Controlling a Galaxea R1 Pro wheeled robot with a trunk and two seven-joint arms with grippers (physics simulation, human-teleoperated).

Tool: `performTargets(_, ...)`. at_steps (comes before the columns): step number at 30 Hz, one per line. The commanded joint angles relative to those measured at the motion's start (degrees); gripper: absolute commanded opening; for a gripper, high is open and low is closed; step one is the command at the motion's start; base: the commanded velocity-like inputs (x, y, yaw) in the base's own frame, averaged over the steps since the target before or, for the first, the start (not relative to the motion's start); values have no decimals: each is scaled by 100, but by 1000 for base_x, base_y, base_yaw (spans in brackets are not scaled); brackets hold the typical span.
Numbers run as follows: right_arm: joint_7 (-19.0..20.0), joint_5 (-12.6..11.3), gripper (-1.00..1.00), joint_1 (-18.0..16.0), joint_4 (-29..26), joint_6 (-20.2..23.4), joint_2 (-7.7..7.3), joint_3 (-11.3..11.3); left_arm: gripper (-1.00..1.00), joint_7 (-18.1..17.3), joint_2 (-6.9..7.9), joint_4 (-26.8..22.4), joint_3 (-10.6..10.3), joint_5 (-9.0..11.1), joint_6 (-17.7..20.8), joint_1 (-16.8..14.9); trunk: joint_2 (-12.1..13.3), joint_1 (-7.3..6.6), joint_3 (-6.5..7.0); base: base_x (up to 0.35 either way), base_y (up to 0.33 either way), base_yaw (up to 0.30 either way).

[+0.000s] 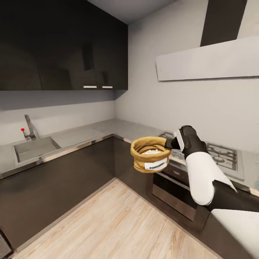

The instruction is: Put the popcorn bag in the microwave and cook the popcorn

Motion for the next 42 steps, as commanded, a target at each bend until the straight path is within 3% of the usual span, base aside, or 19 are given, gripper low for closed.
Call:
performTargets(1, -5, 13, -100, 66, -6, 14, 9, -35, 100, -4, -1, -4, 43, 2, -7, 1, -5, -3, -6, -346, 0, 0)
performTargets(12, -5, 3, -100, 687, 1, 14, 13, -43, 100, -4, 5, -6, 35, 9, 0, 1, -5, -3, -6, -346, 0, 0)
performTargets(17, 9, -4, -100, 1122, 18, 14, 2, -62, 100, -4, 6, -6, 31, 2, -7, 1, -5, -3, -6, -339, 0, 0)
performTargets(22, 228, 1, -100, 1153, 20, 14, 0, -62, 100, -5, 6, -6, 34, 0, -7, 1, -5, -3, -6, -117, 0, 0)
performTargets(30, 250, 13, -100, 1154, 124, 14, 1, -62, 100, -4, 6, -6, 34, 2, -7, 1, -5, -3, -6, -2, 0, 0)
performTargets(42, 250, 45, -100, 1154, 126, 14, -4, -62, 100, -13, 6, -6, 34, -5, -7, 1, -5, -3, -6, -332, 0, 0)
